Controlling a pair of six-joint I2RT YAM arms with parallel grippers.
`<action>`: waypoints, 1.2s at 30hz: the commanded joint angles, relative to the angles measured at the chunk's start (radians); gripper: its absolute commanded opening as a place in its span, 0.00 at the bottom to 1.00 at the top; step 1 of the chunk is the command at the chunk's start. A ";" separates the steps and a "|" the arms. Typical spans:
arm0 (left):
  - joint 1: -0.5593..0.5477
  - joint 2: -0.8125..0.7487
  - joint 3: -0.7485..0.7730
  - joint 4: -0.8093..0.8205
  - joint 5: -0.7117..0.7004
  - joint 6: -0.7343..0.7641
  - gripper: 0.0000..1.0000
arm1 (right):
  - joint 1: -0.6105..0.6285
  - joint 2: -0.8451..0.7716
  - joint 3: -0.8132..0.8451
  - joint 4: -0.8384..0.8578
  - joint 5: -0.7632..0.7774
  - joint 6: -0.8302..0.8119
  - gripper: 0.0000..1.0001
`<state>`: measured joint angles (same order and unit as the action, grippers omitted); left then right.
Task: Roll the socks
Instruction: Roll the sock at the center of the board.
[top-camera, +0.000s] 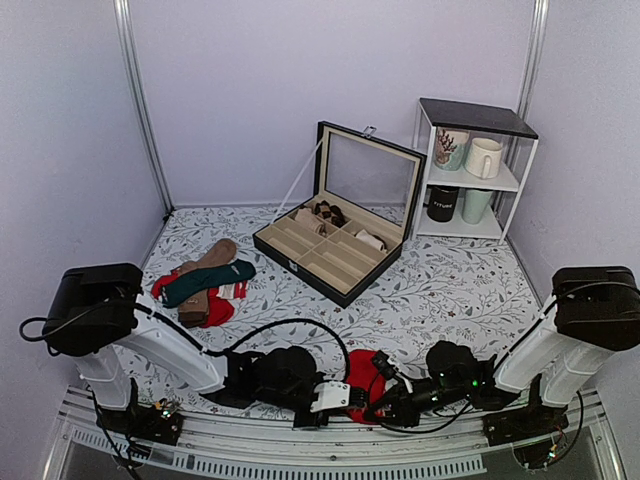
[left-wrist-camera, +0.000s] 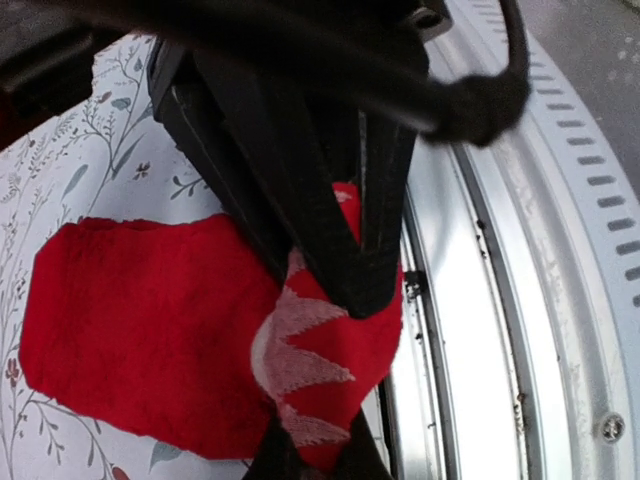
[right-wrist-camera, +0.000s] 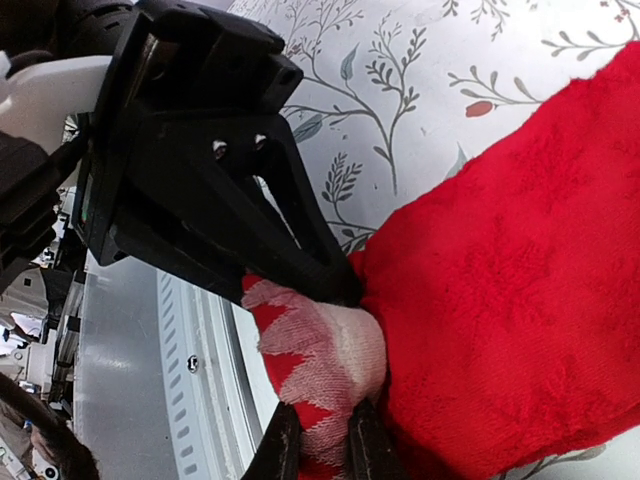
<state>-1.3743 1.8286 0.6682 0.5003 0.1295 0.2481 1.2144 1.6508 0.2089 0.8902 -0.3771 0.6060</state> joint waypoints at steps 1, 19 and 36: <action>-0.016 0.044 0.070 -0.078 0.081 -0.010 0.21 | -0.001 0.069 -0.018 -0.254 -0.002 0.004 0.06; -0.020 -0.006 0.038 -0.042 0.024 0.002 0.52 | -0.015 0.088 -0.013 -0.254 -0.019 -0.006 0.06; 0.093 -0.005 0.021 -0.087 0.171 -0.162 0.00 | -0.019 -0.028 -0.001 -0.300 0.086 -0.043 0.36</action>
<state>-1.3418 1.8248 0.6949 0.4580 0.2153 0.1898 1.1908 1.6695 0.2375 0.8738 -0.4171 0.6033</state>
